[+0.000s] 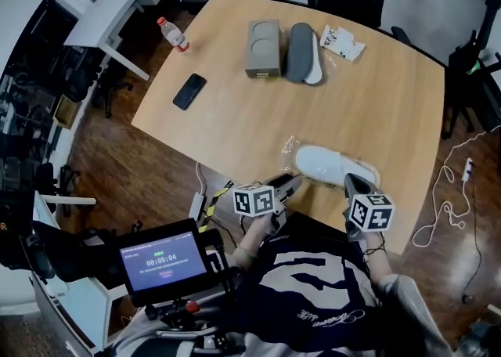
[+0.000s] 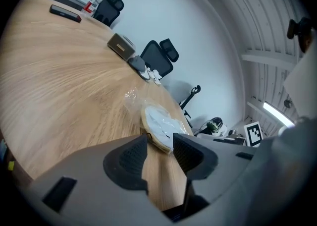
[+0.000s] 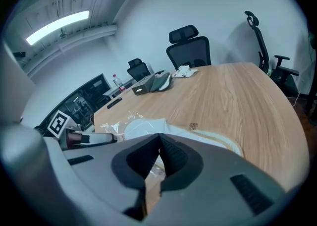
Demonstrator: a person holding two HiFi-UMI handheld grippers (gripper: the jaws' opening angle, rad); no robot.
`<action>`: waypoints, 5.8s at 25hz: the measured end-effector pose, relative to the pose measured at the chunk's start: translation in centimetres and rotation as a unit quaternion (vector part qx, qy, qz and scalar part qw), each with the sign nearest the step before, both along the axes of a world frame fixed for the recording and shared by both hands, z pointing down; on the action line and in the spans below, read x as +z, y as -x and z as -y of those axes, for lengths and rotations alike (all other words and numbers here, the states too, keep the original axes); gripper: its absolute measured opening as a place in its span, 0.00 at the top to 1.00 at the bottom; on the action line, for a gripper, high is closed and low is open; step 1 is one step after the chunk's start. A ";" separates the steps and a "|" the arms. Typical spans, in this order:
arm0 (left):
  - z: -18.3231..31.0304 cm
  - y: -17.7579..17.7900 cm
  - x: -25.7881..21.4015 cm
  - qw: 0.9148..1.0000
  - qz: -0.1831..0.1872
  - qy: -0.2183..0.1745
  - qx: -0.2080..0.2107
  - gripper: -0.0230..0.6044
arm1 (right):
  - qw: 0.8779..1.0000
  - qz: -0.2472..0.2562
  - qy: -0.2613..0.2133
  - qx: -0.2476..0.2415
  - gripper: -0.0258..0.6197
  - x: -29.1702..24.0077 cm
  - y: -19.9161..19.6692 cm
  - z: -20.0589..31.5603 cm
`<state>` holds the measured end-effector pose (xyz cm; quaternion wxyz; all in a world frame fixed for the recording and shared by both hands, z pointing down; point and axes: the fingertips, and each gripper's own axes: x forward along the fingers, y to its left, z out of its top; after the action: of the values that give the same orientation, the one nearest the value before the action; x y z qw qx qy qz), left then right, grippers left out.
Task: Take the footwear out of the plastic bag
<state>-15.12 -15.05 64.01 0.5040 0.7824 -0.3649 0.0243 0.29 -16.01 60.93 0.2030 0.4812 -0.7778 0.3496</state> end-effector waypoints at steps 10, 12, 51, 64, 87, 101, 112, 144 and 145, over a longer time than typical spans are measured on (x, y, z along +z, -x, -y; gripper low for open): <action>1.1 -0.6 -0.1 1.000 -0.005 0.012 -0.022 0.72 | 0.995 -0.070 0.025 -0.063 0.97 4.2 -1.3 0.6; 1.2 -0.9 -0.1 1.000 -0.005 0.015 -0.024 0.70 | 0.996 -0.056 0.014 -0.068 0.97 4.2 -1.7 0.4; 5.3 -3.3 0.8 0.987 -0.112 0.100 -0.061 0.87 | 0.988 0.129 0.069 -0.045 0.66 2.4 -12.4 -3.2; 5.7 -3.5 1.5 0.983 -0.115 0.125 -0.062 0.87 | 0.974 0.110 0.137 -0.145 0.66 4.9 -14.7 -1.0; 6.0 -2.8 2.3 0.974 -0.131 0.138 -0.124 0.88 | 0.925 0.290 0.189 -0.157 0.66 3.4 -11.3 1.5; 5.6 -2.3 0.1 0.977 -0.172 0.071 -0.102 0.87 | 0.890 0.430 0.150 -0.020 0.87 1.7 -12.5 1.7; 5.9 -0.9 -0.6 0.996 -0.055 0.007 -0.066 0.91 | 0.909 0.392 0.137 -0.026 0.87 0.3 -14.3 0.2; 7.0 6.5 0.3 0.970 0.183 -0.037 -0.158 0.93 | 0.972 0.200 -0.065 0.110 0.88 -11.7 -23.6 -0.4; 7.0 6.1 0.4 0.971 0.180 -0.036 -0.155 0.93 | 0.970 0.204 -0.071 0.113 0.88 -12.2 -23.8 -0.4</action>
<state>-21.21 -22.00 64.45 0.3992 0.7167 -0.5671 0.0736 24.11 -15.64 48.69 -0.0352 0.4979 -0.7662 0.4046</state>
